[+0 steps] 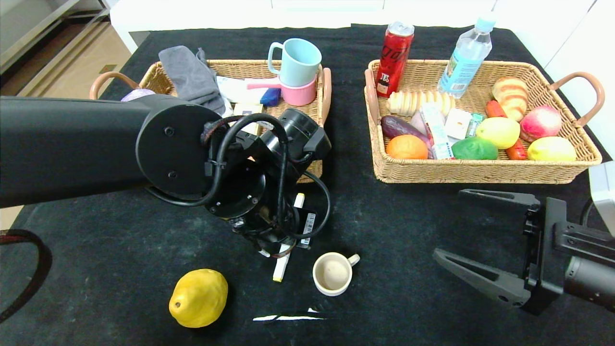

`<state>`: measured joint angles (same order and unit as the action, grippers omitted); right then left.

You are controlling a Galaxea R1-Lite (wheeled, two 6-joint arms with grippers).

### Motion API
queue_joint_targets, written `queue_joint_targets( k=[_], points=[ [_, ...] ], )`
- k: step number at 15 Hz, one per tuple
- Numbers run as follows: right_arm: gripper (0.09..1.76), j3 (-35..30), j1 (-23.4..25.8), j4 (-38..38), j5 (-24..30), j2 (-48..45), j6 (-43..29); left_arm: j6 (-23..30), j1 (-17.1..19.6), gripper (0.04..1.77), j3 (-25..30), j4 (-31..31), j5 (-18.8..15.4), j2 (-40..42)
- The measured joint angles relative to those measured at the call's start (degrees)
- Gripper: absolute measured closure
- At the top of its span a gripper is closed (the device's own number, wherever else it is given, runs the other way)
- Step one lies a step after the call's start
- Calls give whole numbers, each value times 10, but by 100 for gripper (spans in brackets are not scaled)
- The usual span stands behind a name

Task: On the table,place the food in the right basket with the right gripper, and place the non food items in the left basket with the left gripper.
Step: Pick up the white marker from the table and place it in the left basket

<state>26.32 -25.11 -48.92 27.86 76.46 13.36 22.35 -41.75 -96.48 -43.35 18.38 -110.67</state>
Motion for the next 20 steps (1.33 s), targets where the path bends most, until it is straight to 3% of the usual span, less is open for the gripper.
queue_joint_targets(
  k=[20],
  points=[
    [14, -4, -8, -1, -1, 0, 0, 4, -5, 157, 10, -13, 4, 17]
  ],
)
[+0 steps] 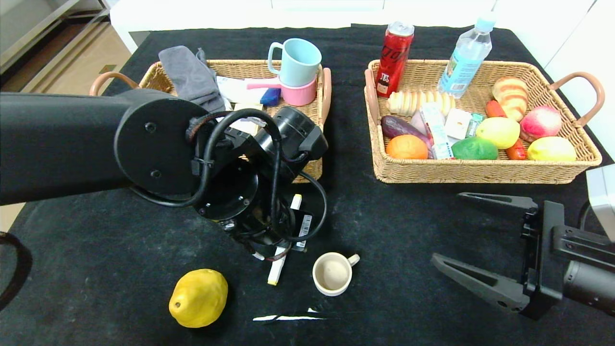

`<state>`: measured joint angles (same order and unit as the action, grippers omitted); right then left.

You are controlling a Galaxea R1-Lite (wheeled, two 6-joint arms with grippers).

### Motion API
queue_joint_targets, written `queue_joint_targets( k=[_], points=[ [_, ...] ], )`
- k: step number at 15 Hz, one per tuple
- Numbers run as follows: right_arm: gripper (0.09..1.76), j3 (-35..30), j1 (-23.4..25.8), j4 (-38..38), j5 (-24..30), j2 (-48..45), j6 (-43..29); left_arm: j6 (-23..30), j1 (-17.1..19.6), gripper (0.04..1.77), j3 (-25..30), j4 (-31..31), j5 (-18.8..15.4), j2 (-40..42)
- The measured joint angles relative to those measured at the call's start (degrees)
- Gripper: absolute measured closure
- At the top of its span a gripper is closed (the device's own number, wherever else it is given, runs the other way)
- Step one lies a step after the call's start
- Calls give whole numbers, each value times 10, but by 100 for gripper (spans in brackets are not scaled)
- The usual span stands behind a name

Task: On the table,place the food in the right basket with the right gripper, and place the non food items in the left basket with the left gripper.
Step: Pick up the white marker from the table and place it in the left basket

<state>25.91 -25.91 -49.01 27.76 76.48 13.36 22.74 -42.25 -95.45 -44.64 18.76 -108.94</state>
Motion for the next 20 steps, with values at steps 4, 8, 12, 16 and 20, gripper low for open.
queue_joint_targets(
  k=[4, 8, 12, 16, 20],
  points=[
    [14, -1, 0, 0, 0, 0, 0, 9, -1, 157, 5, -29, 1, 29],
    [14, -3, -1, 0, 0, 0, 1, 9, -4, 157, 1, -30, 5, 50],
    [14, -3, -1, 0, 0, -2, 1, 8, -8, 157, -9, -28, 14, 67],
    [14, -3, -3, 0, 0, -1, 1, 7, -6, 157, -20, -25, 16, 84],
    [14, -4, -4, 1, 0, 1, 5, 1, 15, 157, -52, -21, 16, 89]
  ],
)
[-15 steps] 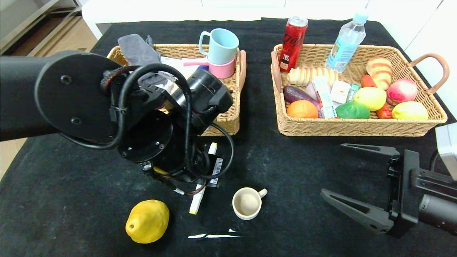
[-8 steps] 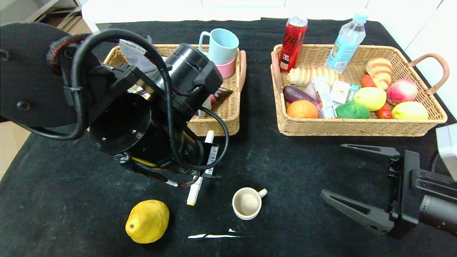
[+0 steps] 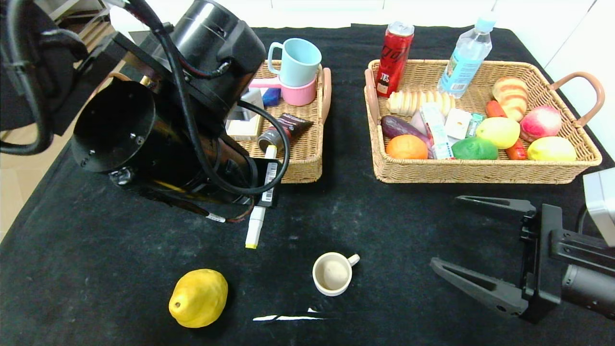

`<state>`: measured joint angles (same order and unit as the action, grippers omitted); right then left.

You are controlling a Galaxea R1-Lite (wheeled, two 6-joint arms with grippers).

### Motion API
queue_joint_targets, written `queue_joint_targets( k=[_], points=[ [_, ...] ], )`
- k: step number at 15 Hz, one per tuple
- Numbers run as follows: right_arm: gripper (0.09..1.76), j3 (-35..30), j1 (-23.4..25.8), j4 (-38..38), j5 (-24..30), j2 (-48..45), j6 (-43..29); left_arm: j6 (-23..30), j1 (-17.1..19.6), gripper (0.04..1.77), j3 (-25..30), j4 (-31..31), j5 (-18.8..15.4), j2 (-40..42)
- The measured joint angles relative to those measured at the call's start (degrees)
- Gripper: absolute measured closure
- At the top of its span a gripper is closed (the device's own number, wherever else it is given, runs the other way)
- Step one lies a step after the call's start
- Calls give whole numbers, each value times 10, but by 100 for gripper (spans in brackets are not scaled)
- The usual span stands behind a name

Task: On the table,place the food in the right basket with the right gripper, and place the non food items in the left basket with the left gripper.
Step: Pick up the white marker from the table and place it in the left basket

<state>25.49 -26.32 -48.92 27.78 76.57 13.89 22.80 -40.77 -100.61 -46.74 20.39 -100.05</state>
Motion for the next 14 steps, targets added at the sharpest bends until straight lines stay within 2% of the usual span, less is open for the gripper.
queue_joint_targets(
  k=[2, 5, 8, 14],
  points=[
    [14, -2, -1, 0, -1, 0, 14, -1, 12, 157, -26, 6, -6, -3],
    [14, -4, -1, 0, -2, 1, 15, -15, 31, 157, -55, 50, -10, -13],
    [14, -4, 0, 0, -2, 1, 15, -36, 43, 157, -65, 74, -15, -17],
    [14, -3, 0, 0, -2, 0, 15, -49, 68, 157, -68, 168, -18, -20]
  ],
)
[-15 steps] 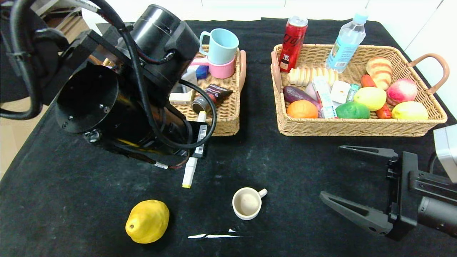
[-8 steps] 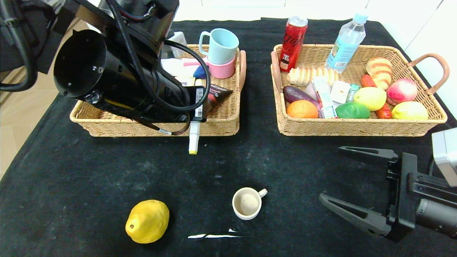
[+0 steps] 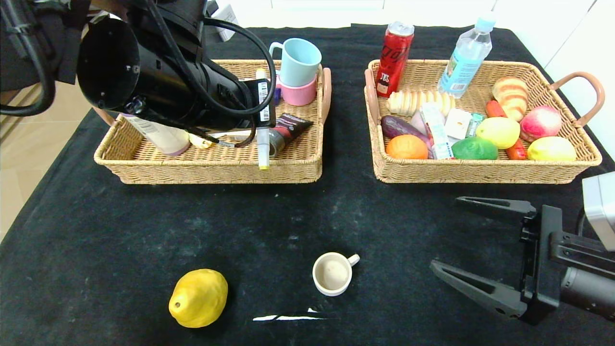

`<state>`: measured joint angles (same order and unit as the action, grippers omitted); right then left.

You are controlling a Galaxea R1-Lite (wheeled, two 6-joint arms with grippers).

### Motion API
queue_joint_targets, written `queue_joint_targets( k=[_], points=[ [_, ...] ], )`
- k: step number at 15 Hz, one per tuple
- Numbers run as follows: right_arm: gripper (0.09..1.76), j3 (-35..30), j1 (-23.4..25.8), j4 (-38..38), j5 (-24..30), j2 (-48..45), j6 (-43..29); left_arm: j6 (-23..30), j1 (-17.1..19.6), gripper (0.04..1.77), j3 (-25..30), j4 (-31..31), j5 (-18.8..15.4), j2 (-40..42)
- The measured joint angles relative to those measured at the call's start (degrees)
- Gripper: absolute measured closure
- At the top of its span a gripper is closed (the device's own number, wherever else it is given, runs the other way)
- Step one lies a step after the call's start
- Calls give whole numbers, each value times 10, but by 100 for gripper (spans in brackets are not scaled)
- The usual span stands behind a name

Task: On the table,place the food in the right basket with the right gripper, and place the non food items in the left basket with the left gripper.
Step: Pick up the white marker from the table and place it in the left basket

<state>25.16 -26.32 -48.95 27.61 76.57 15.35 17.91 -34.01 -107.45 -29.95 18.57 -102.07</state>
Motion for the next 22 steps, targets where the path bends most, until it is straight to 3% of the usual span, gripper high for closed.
queue_joint_targets(
  k=[7, 10, 14, 18, 22],
  points=[
    [14, 0, 0, -1, 0, -4, 0, -14, 34, 157, 0, 108, 4, -28],
    [14, 1, 1, -1, 0, -7, 0, -31, 51, 157, -1, 165, 23, -51],
    [14, 1, 1, -1, 0, -8, 0, -32, 63, 157, -10, 176, 31, -71],
    [14, 1, 1, 0, 0, -8, 0, -33, 65, 103, -11, 174, 32, -75],
    [14, 0, 1, 0, 0, -8, 0, -34, 65, 66, -7, 171, 32, -73]
  ],
)
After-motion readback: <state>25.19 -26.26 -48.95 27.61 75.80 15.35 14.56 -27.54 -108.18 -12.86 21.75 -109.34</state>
